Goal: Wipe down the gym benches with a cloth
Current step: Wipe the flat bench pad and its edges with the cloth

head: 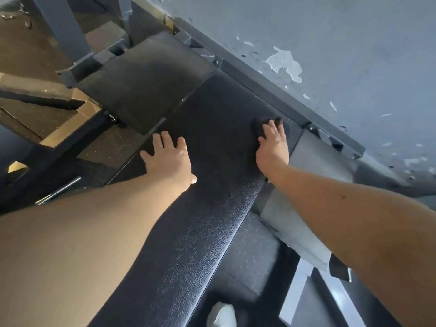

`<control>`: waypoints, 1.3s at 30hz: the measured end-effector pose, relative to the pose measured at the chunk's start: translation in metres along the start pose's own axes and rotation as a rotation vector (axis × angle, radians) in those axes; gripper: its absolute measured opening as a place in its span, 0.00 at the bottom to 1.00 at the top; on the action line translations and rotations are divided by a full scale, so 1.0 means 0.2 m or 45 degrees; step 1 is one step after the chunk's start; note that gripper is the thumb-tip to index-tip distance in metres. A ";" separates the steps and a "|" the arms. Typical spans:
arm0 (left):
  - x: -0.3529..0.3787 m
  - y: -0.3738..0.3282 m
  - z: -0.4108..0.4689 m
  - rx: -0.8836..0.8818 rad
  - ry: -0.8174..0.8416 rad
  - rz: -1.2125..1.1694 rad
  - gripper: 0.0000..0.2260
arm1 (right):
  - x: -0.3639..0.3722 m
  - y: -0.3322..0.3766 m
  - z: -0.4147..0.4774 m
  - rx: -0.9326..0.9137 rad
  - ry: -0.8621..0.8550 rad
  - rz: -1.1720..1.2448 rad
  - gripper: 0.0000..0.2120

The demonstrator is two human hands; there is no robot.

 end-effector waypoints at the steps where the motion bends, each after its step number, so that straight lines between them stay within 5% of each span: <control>1: -0.01 -0.02 -0.02 0.039 -0.048 0.033 0.44 | -0.02 -0.04 0.01 0.163 -0.046 0.038 0.24; 8: 0.00 -0.29 -0.21 0.347 -0.161 0.059 0.26 | -0.07 -0.05 -0.41 0.688 -0.319 0.791 0.24; 17: 0.20 -0.31 -0.41 0.383 0.114 0.253 0.52 | -0.08 -0.07 -0.83 0.814 -0.168 1.149 0.29; 28: 0.22 -0.38 -0.41 0.321 0.226 0.464 0.59 | 0.03 -0.07 -0.96 0.793 0.182 1.385 0.32; 39: 0.23 -0.46 -0.38 0.266 0.176 0.619 0.60 | 0.13 -0.23 -0.67 0.947 -0.145 1.415 0.21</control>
Point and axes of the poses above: each hand's wrist, its own z-axis towards the middle knuckle, its own x-axis out of the palm, y = z × x, the point moved 5 cm from there along z, towards the middle knuckle, and after that the axes turned 5 degrees about -y, right-handed, at the moved point
